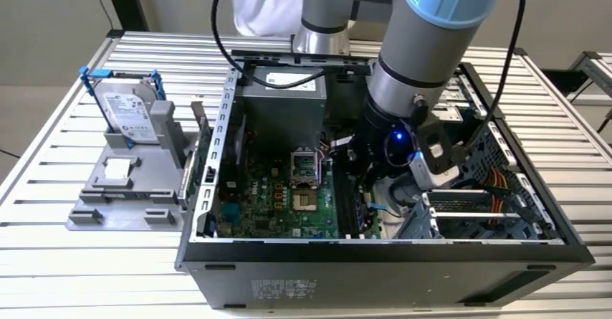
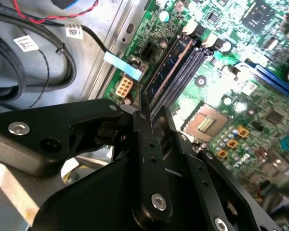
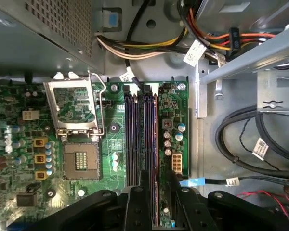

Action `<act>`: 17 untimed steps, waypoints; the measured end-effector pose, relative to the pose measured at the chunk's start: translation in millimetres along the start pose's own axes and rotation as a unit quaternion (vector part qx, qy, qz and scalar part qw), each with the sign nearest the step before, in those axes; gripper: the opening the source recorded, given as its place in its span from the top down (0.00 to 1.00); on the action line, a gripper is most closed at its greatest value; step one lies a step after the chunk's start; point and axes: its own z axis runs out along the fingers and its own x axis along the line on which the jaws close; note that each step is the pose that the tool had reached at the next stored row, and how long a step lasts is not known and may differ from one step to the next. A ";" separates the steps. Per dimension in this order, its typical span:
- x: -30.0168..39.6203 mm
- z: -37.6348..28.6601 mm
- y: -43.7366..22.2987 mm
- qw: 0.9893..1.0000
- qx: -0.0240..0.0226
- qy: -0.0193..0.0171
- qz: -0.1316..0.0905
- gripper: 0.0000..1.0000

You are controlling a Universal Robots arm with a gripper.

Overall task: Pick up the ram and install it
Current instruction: 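Insert the ram into the slot, then press down the ram until it locks into place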

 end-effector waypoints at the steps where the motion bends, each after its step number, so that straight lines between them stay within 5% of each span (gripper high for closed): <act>1: 0.1 -2.5 0.0 1.000 0.000 0.000 0.000 0.00; 9: 0.2 -5.1 0.0 1.000 0.000 0.000 0.000 0.00; 10: 0.1 -5.1 0.0 1.000 0.000 0.000 0.000 1.00; 17: 0.2 -5.1 0.0 1.000 0.000 0.000 0.000 1.00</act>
